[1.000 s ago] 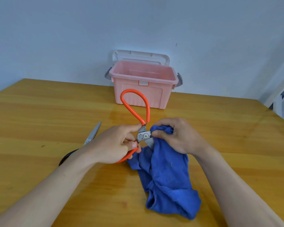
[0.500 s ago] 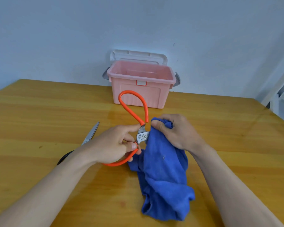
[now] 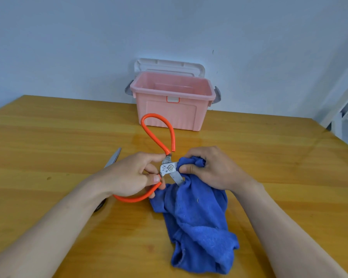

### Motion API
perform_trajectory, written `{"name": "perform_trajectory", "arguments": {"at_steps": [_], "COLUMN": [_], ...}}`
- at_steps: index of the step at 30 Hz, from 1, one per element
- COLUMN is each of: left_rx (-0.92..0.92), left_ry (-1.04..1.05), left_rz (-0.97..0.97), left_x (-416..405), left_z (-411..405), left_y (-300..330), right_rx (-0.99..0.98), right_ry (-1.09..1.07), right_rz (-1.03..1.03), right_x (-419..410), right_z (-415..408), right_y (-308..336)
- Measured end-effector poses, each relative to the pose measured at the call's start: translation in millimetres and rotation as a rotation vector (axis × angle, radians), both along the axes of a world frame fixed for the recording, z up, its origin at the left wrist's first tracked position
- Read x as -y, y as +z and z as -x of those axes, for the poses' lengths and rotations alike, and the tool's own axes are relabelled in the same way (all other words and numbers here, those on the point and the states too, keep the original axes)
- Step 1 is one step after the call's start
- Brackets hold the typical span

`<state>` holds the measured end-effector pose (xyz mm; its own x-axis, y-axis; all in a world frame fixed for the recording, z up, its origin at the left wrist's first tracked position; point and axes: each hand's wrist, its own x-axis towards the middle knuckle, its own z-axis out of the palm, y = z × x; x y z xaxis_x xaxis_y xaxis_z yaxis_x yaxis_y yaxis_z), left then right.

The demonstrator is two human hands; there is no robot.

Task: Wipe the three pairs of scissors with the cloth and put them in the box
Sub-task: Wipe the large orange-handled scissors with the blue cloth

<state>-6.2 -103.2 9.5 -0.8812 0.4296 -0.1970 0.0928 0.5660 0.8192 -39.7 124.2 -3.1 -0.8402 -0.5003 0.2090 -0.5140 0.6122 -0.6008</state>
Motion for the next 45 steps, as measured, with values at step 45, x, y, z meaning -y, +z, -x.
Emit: {"name": "perform_trajectory", "arguments": {"at_steps": [45], "left_rx": [-0.027], "left_ry": [-0.017], "left_rz": [0.046], "left_x": [7], "left_z": [-1], "left_y": [8], "right_rx": [0.214], "right_ry": [0.025], "right_rz": [0.109], "right_x": [-6], "right_z": [-5], "right_y": [14]}}
